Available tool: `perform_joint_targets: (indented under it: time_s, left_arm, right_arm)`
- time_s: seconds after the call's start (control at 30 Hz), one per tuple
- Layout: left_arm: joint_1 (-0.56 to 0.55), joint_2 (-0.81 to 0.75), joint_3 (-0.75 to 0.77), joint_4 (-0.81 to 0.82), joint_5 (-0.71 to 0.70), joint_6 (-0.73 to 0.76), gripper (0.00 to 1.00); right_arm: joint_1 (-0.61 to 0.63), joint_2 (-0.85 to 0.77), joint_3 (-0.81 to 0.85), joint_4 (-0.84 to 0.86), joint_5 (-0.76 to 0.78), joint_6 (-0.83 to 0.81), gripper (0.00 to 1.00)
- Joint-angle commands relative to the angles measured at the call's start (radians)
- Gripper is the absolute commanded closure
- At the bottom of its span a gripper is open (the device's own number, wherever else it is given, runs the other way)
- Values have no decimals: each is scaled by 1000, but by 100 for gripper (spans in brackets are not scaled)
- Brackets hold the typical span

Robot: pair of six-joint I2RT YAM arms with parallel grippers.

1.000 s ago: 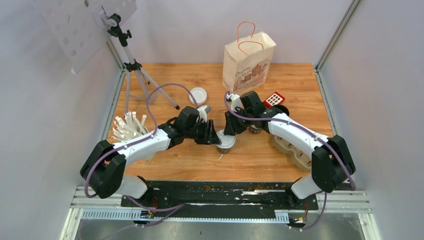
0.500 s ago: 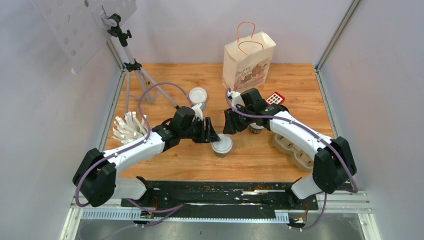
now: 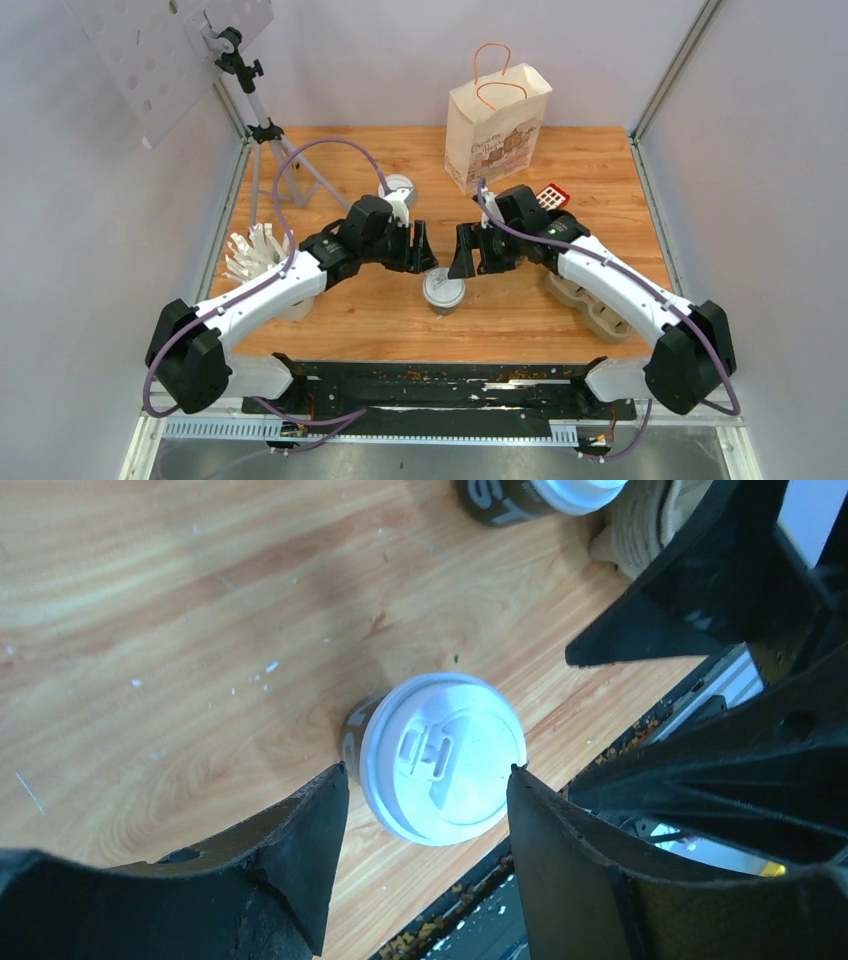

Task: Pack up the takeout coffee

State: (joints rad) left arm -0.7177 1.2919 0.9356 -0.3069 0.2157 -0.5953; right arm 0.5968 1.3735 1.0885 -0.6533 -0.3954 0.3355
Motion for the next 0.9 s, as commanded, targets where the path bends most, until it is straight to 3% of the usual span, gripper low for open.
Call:
perform_joint_targets:
  time_s: [0.0, 0.23, 0.87]
  left_arm:
    - [-2, 28, 61, -22, 4, 128, 33]
    - [-2, 111, 76, 21, 102, 197, 36]
    - [-2, 173, 10, 53, 105, 228, 48]
  right_arm:
    - [-2, -102, -74, 24, 4, 185, 20]
    - [0, -120, -208, 161, -42, 322, 24]
    - [-2, -64, -306, 316, -79, 370, 37]
